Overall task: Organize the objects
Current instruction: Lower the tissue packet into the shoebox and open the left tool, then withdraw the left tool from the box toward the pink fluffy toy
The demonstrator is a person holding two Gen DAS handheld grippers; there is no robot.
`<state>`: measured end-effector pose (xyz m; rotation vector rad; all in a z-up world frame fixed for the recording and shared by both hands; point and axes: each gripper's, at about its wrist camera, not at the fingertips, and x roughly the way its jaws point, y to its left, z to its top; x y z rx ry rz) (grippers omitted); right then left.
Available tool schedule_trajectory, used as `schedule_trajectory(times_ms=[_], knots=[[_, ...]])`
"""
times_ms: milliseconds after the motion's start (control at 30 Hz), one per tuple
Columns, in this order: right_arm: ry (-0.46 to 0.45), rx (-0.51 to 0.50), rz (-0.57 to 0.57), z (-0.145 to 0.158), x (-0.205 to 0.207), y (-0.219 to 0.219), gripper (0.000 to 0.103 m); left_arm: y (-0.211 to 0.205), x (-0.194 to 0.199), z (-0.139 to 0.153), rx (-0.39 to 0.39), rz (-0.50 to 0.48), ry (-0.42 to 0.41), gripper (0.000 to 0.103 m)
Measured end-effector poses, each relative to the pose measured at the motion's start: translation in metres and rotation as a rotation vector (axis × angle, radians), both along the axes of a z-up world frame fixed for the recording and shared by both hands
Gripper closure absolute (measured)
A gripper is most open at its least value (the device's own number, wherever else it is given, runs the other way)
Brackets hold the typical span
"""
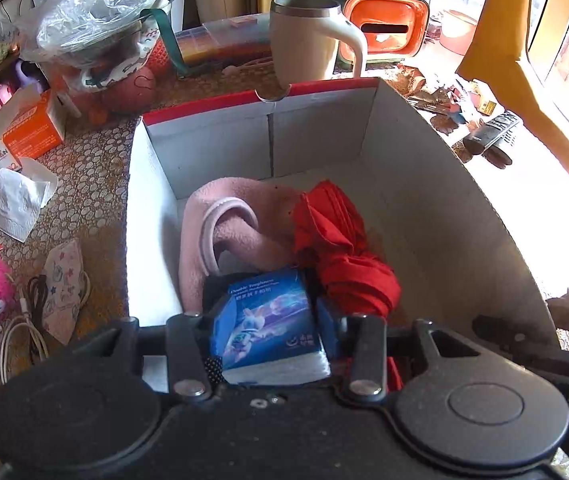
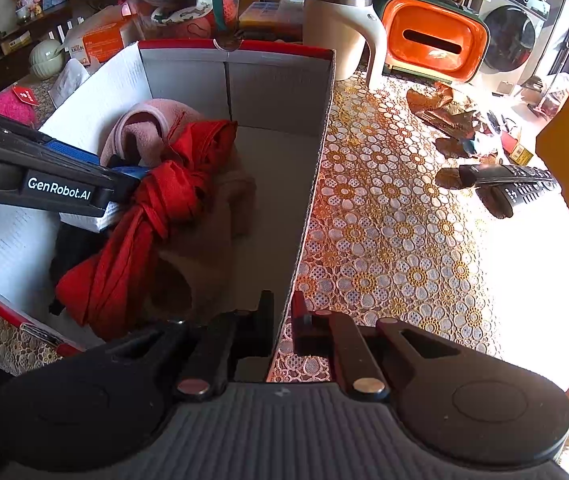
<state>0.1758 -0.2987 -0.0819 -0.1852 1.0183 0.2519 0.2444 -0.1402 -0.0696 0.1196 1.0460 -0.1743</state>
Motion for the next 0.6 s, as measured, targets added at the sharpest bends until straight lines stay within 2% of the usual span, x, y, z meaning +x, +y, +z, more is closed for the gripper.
schedule_trajectory(times_ms=[433, 600], knots=[[0.001, -0.022, -0.011, 0.000, 0.000, 0.005, 0.095, 0.029, -0.024, 0.037, -0.100, 0.001, -0.060, 0.058], [0.007, -0.028, -0.017, -0.001, 0.000, 0.006, 0.095, 0.044, -0.038, 0.050, -0.097, 0.011, -0.100, 0.054]])
